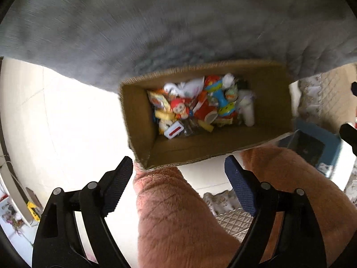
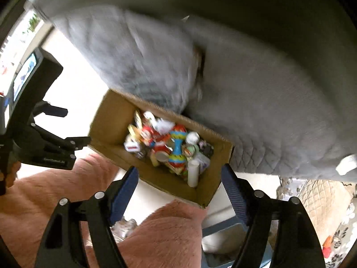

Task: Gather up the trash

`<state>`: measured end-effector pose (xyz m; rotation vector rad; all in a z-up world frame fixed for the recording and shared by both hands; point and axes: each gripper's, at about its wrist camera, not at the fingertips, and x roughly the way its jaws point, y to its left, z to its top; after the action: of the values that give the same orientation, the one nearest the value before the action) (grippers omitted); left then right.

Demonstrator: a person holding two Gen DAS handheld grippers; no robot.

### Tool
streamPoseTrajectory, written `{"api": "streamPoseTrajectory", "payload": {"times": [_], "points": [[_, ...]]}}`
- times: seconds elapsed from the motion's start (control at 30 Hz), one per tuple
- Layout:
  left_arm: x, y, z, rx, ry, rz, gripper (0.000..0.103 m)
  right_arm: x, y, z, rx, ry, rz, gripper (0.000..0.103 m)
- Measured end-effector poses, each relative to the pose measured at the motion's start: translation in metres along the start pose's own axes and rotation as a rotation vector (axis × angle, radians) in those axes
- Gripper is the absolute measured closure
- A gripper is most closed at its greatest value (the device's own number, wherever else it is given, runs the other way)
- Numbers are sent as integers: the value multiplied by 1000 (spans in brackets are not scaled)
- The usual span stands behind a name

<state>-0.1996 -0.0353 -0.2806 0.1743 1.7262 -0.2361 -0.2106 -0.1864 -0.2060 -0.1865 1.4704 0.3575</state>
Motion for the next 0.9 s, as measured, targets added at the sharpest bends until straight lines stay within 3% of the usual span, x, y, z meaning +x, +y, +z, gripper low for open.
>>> {"api": "streamPoseTrajectory", "payload": {"times": [0.13, 0.3, 0.43, 0.53, 0.63, 0.7, 0.8, 0.9], "points": [[-82, 13, -10, -6, -107, -9, 21, -71, 7, 17, -14, -102, 52, 25], [-197, 26, -2, -78, -348, 111, 21, -169, 13, 52, -39, -331, 16, 14], [-283, 28, 21, -144, -583, 168, 21, -240, 6, 88, 20, -547, -77, 6], [-347, 29, 36, -190, -767, 183, 20, -291, 4, 110, 60, -711, -191, 6], [-401, 31, 47, -230, -918, 200, 11, -341, 2, 123, 111, -883, -272, 5], [-432, 32, 51, -243, -994, 184, 11, -369, 2, 130, 144, -978, -290, 5], [-467, 31, 51, -246, -1077, 124, 11, -394, -2, 132, 176, -1035, -309, 5], [-491, 26, 50, -243, -1125, 111, 10, -413, -4, 128, 204, -1078, -306, 5]]}}
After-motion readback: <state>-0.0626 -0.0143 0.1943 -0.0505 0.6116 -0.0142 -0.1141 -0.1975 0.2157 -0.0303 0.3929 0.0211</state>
